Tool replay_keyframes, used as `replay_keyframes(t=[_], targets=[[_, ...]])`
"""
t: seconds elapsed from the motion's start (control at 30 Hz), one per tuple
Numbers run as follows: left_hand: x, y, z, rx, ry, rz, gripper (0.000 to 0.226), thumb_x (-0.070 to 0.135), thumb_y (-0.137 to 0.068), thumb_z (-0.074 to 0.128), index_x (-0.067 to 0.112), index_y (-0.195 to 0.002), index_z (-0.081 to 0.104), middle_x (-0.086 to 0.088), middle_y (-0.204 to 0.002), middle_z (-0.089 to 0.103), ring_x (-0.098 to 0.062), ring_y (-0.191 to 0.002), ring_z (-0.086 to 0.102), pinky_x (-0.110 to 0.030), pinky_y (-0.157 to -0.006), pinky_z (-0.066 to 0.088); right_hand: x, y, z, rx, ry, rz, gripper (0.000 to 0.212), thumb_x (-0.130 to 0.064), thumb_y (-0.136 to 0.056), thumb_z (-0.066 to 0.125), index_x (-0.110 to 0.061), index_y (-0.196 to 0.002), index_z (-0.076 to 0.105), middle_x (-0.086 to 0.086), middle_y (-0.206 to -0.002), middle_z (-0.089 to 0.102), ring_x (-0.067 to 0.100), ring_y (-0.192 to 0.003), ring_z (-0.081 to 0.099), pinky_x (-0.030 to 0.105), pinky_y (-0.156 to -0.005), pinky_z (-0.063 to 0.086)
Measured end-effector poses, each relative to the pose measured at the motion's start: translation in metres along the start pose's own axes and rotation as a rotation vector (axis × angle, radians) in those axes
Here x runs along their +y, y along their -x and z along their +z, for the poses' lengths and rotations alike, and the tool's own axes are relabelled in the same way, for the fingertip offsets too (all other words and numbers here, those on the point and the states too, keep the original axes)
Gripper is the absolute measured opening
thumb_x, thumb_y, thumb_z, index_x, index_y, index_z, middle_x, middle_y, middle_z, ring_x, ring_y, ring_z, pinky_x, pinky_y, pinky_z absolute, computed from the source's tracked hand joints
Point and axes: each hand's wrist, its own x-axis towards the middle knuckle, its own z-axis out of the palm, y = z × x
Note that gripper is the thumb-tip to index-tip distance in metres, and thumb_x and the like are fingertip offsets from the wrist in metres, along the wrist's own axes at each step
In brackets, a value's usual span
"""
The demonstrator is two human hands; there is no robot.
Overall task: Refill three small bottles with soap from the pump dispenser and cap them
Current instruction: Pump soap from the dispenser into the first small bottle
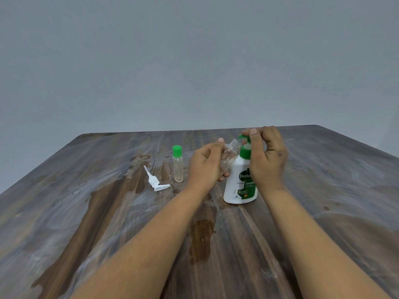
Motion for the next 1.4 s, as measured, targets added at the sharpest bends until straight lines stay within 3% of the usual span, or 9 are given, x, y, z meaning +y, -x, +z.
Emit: replay_keyframes(t=[0.27, 0.53, 0.83, 1.13, 1.27, 1.4], targets=[[0.0013, 0.0014, 0.0008, 0.000, 0.016, -0.013, 0.040, 0.042, -0.099, 0.049, 0.037, -0.065, 0.069, -0.005, -0.083, 0.074, -0.015, -0.042, 0.059, -0.019, -0.037, 0.039, -0.0001, -0.0003, 0.0004, -0.033, 0.020, 0.005, 0.023, -0.014, -0.094, 0.054, -0.022, -0.075, 0.063, 0.006, -0.078, 0.061, -0.003, -0.076, 0.054, 0.012, -0.068, 0.040], [0.0019, 0.0013, 0.0007, 0.001, 0.025, -0.011, 0.041, 0.041, -0.100, 0.049, 0.033, -0.065, 0.069, -0.012, -0.084, 0.073, -0.015, -0.042, 0.058, -0.019, -0.037, 0.039, -0.0017, 0.0024, 0.0002, 0.001, -0.008, 0.010, 0.021, -0.014, -0.097, 0.052, -0.019, -0.083, 0.067, 0.009, -0.081, 0.063, 0.001, -0.081, 0.055, 0.017, -0.073, 0.042], [0.0008, 0.0008, 0.0006, 0.003, 0.014, -0.011, 0.039, 0.040, -0.100, 0.050, 0.029, -0.067, 0.069, -0.009, -0.082, 0.073, -0.015, -0.042, 0.059, -0.018, -0.037, 0.039, -0.0005, 0.0005, 0.0012, -0.014, 0.003, 0.004, 0.022, -0.011, -0.094, 0.055, -0.020, -0.077, 0.066, 0.008, -0.078, 0.062, -0.002, -0.077, 0.054, 0.008, -0.068, 0.039], [0.0008, 0.0006, 0.0006, 0.005, 0.013, -0.019, 0.039, 0.041, -0.100, 0.049, 0.028, -0.068, 0.069, -0.008, -0.083, 0.074, -0.016, -0.042, 0.058, -0.019, -0.037, 0.038, -0.0003, 0.0023, 0.0012, 0.008, -0.017, -0.001, 0.020, -0.014, -0.097, 0.052, -0.020, -0.087, 0.069, 0.003, -0.084, 0.065, -0.003, -0.085, 0.056, 0.011, -0.074, 0.042], [0.0000, -0.0002, 0.0004, 0.005, 0.015, -0.030, 0.036, 0.040, -0.100, 0.050, 0.024, -0.073, 0.068, -0.006, -0.082, 0.074, -0.016, -0.042, 0.058, -0.019, -0.037, 0.038, -0.0004, 0.0014, 0.0015, 0.002, -0.026, 0.022, 0.021, -0.013, -0.095, 0.053, -0.019, -0.082, 0.068, 0.011, -0.081, 0.065, -0.004, -0.081, 0.055, 0.009, -0.071, 0.040], [-0.0004, -0.0007, 0.0004, 0.002, 0.018, -0.039, 0.035, 0.040, -0.100, 0.050, 0.022, -0.075, 0.067, -0.008, -0.084, 0.074, -0.016, -0.042, 0.058, -0.019, -0.037, 0.038, 0.0005, 0.0012, 0.0019, -0.003, -0.005, -0.007, 0.022, -0.010, -0.093, 0.054, -0.019, -0.077, 0.066, 0.004, -0.078, 0.062, -0.005, -0.079, 0.054, 0.006, -0.069, 0.037]])
